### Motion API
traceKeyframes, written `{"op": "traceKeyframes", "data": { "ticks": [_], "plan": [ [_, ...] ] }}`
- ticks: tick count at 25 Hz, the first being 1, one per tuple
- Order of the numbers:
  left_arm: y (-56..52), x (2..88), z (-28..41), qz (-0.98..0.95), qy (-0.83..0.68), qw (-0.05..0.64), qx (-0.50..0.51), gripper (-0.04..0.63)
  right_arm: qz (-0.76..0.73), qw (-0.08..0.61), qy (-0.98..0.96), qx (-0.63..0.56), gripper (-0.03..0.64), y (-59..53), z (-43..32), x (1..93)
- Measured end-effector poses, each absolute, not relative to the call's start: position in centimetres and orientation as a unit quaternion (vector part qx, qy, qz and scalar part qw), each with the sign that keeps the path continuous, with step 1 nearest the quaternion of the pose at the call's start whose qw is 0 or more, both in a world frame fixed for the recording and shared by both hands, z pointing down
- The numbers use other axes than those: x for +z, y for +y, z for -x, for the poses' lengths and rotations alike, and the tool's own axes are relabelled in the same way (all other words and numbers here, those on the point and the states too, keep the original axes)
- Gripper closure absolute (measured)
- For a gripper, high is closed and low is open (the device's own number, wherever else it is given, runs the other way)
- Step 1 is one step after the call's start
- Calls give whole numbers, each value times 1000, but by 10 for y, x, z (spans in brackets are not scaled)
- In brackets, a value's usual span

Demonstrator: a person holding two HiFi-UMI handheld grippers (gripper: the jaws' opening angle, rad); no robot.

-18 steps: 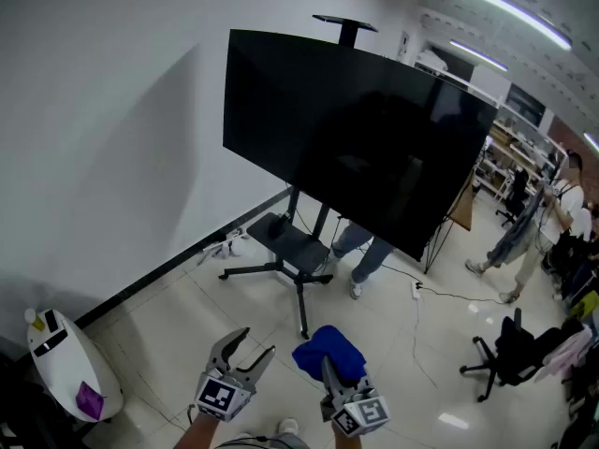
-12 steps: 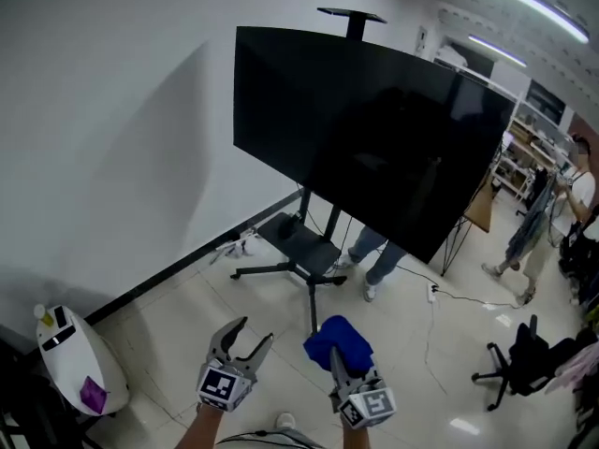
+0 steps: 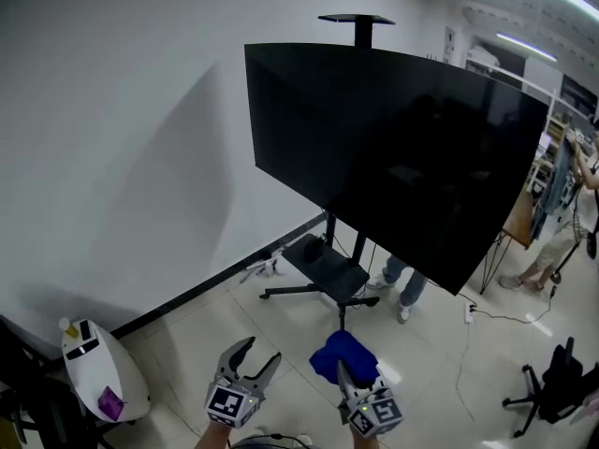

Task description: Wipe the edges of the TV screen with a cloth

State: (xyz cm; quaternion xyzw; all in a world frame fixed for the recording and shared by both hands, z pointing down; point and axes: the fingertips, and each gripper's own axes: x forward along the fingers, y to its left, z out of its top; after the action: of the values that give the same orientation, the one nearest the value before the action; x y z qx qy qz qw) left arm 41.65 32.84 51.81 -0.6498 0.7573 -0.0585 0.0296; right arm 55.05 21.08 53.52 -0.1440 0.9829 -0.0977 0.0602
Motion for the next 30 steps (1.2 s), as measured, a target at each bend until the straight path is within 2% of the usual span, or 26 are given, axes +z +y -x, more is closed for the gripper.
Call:
{"op": "traceKeyframes", "data": {
  "ticks": [7, 14, 21, 30],
  "plan": [
    [295, 534, -358, 649, 759, 11, -48, 357, 125, 42, 985, -111, 511, 177, -478, 557],
    [238, 542, -248, 685, 728, 23, -19, 357, 168, 32, 980, -104, 511, 138, -376, 559],
    [203, 511, -139, 710, 702, 21, 39, 357, 236, 42, 967, -86, 509, 109, -300, 537],
    [121, 532, -75, 737, 673, -7, 60, 357, 278, 24, 955, -96, 511, 39, -248, 556]
  ]
}}
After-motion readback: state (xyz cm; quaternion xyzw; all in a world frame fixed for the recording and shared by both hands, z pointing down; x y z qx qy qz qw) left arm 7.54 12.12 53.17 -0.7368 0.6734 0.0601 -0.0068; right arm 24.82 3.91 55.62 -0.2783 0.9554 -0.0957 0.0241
